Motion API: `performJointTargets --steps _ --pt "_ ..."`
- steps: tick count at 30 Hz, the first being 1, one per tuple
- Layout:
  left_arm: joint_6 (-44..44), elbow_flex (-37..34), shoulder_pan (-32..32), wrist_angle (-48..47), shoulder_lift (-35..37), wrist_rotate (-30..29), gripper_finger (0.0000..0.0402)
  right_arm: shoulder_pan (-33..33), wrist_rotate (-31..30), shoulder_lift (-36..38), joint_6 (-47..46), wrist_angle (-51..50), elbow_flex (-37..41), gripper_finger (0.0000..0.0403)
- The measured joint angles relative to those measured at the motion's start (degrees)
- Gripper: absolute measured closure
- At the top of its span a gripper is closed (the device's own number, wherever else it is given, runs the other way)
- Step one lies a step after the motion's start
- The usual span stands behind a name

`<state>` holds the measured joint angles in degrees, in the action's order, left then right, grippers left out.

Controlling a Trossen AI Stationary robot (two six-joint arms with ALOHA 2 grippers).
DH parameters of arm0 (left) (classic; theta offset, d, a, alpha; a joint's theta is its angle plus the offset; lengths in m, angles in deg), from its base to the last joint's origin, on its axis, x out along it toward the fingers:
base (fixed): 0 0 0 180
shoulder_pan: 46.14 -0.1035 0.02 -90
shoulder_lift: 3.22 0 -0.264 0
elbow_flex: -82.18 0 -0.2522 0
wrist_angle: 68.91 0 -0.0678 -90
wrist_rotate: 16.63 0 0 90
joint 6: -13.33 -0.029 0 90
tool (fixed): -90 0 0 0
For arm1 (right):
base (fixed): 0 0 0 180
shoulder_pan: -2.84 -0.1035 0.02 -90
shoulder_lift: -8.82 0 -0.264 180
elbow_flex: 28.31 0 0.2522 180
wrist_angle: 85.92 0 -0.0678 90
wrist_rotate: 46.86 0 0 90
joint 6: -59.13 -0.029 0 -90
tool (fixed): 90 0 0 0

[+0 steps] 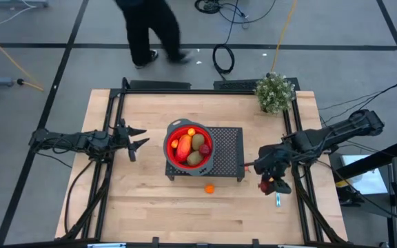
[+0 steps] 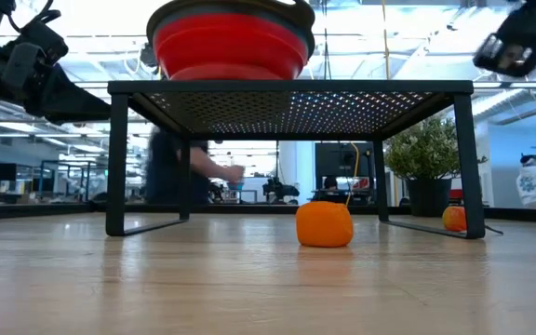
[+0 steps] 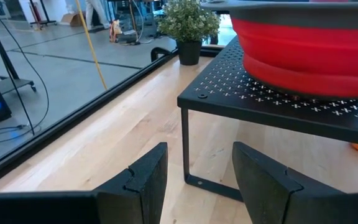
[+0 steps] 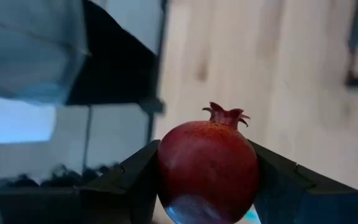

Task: Pick & Place Fruit
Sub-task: Put the pomegranate into the red colander on the shelf

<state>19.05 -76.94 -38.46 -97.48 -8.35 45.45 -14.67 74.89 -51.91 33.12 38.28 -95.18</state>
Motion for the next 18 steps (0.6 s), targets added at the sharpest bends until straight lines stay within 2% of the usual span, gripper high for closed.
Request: performJointTargets --steps 10,18 --pt "0.3 0.0 0.0 -0.2 -0.1 0.0 0.0222 0.0 -0.1 2.2 -3.5 21.4 0.0 0.0204" --pt "0.1 0.0 0.0 -0.2 -0.1 0.0 0.0222 0.0 -0.6 2.2 -2.6 33.7 0.0 0.0204"
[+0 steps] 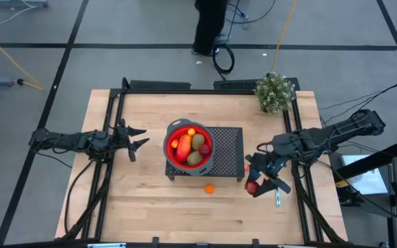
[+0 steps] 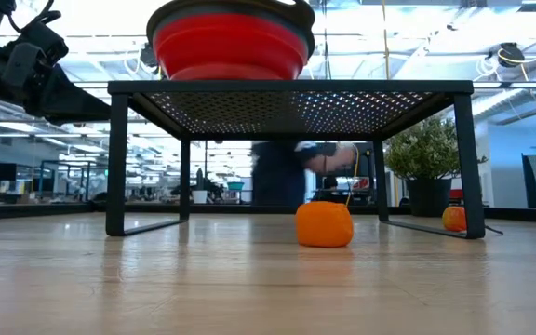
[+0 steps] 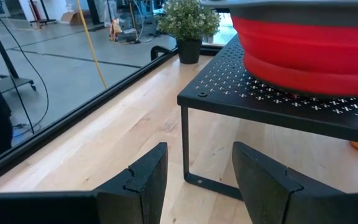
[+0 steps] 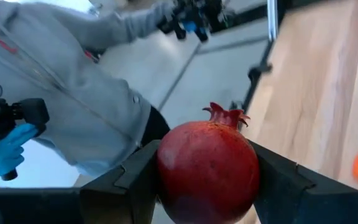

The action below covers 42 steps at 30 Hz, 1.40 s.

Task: Pick & Place Fruit
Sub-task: Put the pomegranate into the red colander on the shelf

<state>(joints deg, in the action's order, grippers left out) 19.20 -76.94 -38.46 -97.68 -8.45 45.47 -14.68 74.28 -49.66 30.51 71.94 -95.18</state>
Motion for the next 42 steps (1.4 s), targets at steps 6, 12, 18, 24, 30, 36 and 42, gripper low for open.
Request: performJointTargets --steps 6,12,18,24,30,36,42 --pt "0.1 0.0 0.0 0.0 0.0 0.0 0.0222 0.0 -1.5 0.0 4.1 6.3 0.0 0.0204" --pt "0.5 0.0 0.0 0.0 0.0 0.0 0.0222 0.0 -1.5 0.0 8.9 12.2 0.0 0.0204" --pt "0.6 0.0 0.0 0.0 0.0 0.0 0.0222 0.0 -1.4 0.0 10.0 14.4 0.0 0.0204" --pt "0.6 0.0 0.0 0.0 0.0 0.0 0.0222 0.0 -1.3 0.0 9.9 14.2 0.0 0.0204" --pt "0.6 0.0 0.0 0.0 0.0 0.0 0.0222 0.0 -6.7 0.0 9.9 14.2 0.0 0.0204" --pt "0.6 0.0 0.0 0.0 0.0 0.0 0.0222 0.1 -18.1 0.0 10.4 14.2 0.0 0.0204" --pt "0.5 0.0 0.0 0.0 0.0 0.0 0.0222 0.1 -27.8 0.0 12.7 14.2 0.0 0.0204"
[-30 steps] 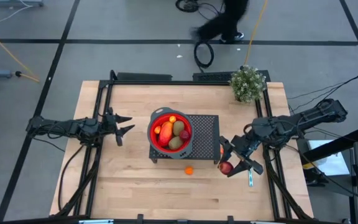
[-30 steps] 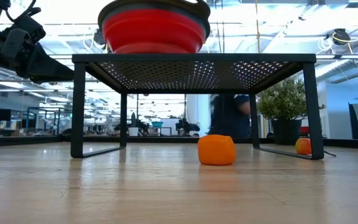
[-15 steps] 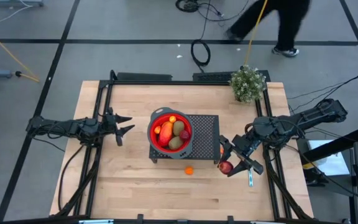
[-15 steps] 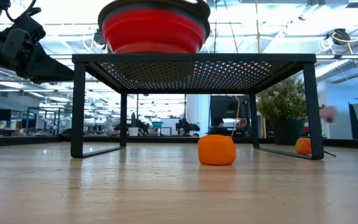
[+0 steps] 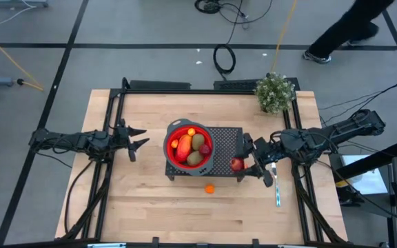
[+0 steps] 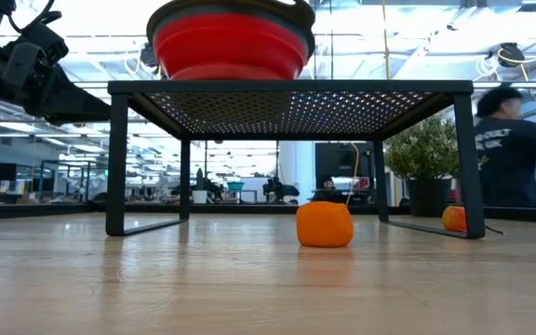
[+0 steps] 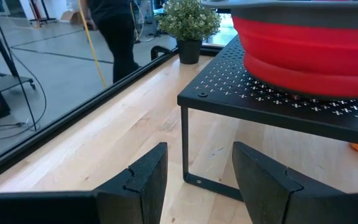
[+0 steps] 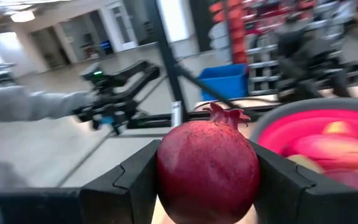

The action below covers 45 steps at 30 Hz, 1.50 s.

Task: Pick & Place Fruit
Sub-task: Put the pomegranate into the red colander on the shelf

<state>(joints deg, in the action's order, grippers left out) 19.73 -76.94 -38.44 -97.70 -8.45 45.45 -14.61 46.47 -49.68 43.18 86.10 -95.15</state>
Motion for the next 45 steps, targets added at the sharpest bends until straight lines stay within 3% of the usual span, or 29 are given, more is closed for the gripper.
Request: performJointTargets --steps 7,13,30,41,45 --pt "0.0 0.0 0.0 0.0 0.0 0.0 0.0222 0.0 -10.7 0.0 3.4 0.0 0.0 0.0204" --pt "0.0 0.0 0.0 0.0 0.0 0.0 0.0222 0.0 -17.3 0.0 11.8 0.0 0.0 0.0204" --pt "-0.2 0.0 0.0 0.0 0.0 0.0 0.0222 0.0 -18.3 0.0 46.3 0.0 0.0 0.0204" --pt "-0.2 0.0 0.0 0.0 0.0 0.0 0.0222 0.0 -18.6 0.0 49.8 0.0 0.0 0.0204" --pt "-0.2 0.0 0.0 0.0 0.0 0.0 0.0222 0.0 -21.6 0.0 49.4 0.0 0.0 0.0204"
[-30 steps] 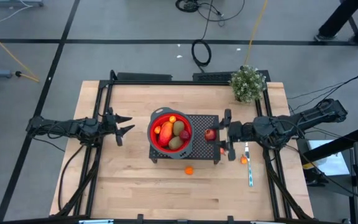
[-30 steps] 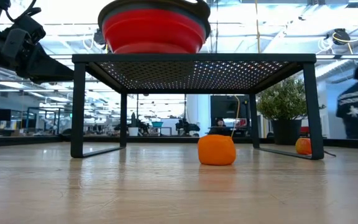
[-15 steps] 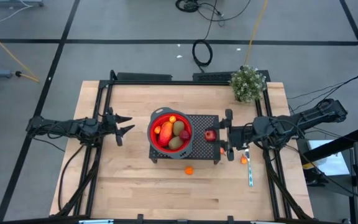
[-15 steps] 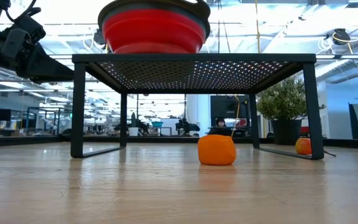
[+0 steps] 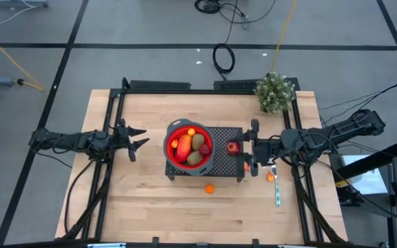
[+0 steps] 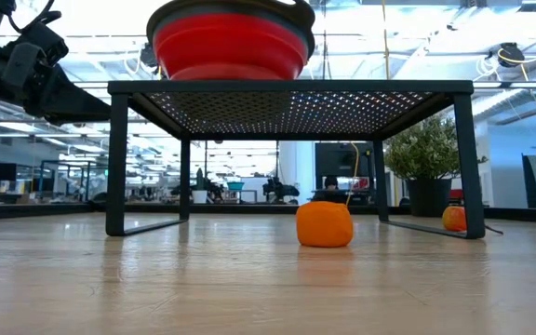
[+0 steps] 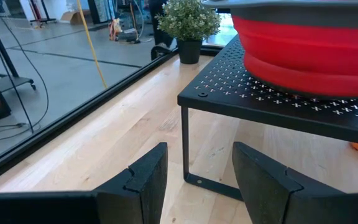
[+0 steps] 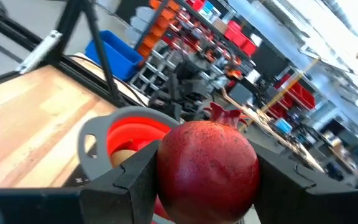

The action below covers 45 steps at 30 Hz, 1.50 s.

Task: Pick & Place Fruit
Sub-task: Put the pomegranate into the red colander on the shelf

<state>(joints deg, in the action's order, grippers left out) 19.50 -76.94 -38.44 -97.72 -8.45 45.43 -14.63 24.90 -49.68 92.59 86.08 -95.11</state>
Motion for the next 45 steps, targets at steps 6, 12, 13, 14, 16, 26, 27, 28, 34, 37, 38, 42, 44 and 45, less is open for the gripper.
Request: performJointTargets --steps 6,12,13,14,16,26,27,28,34,37,38,42,44,45 --pt "0.0 0.0 0.0 0.0 0.0 0.0 0.0222 1.0 -2.9 0.0 -14.5 0.0 0.0 0.0204" --pt "0.0 0.0 0.0 0.0 0.0 0.0 0.0222 4.2 -2.9 0.0 -31.4 0.0 0.0 0.0204" --pt "0.0 0.0 0.0 0.0 0.0 0.0 0.0222 4.8 -2.7 0.0 -33.2 0.0 0.0 0.0204" --pt "0.0 0.0 0.0 0.0 0.0 0.0 0.0222 5.6 -2.6 0.0 -34.9 0.0 0.0 0.0204" --pt "0.0 0.0 0.0 0.0 0.0 0.0 0.0222 6.9 -2.5 0.0 -37.7 0.0 0.0 0.0204" --pt "0.1 0.0 0.0 0.0 0.0 0.0 0.0222 15.8 14.8 -0.4 -52.3 0.1 0.0 0.0204" --pt "0.1 0.0 0.0 0.0 0.0 0.0 0.0222 16.6 16.5 -0.5 -53.2 0.0 0.0 0.0204" --pt "0.1 0.0 0.0 0.0 0.0 0.0 0.0222 17.3 18.1 -0.6 -53.9 0.0 0.0 0.0204" --pt "0.3 0.0 0.0 0.0 0.0 0.0 0.0222 21.0 29.6 -3.6 -55.8 1.9 0.0 0.0204" --pt "0.3 0.0 0.0 0.0 0.0 0.0 0.0222 22.2 33.3 -5.6 -55.9 5.3 0.0 0.0204" --pt "0.3 0.0 0.0 0.0 0.0 0.0 0.0222 22.5 34.3 -6.3 -55.9 6.7 0.0 0.0204" --pt "0.2 0.0 0.0 -0.3 0.0 0.0 0.0222 23.4 38.0 -9.1 -55.9 10.9 0.0 0.0204" --pt "0.0 0.0 0.0 -0.3 0.0 -0.1 0.0222 23.7 38.1 -10.3 -56.3 12.7 0.0 0.0204" --pt "0.0 0.0 0.0 -0.4 0.0 -0.1 0.0222 23.9 38.2 -11.0 -56.8 13.5 0.0 0.0204"
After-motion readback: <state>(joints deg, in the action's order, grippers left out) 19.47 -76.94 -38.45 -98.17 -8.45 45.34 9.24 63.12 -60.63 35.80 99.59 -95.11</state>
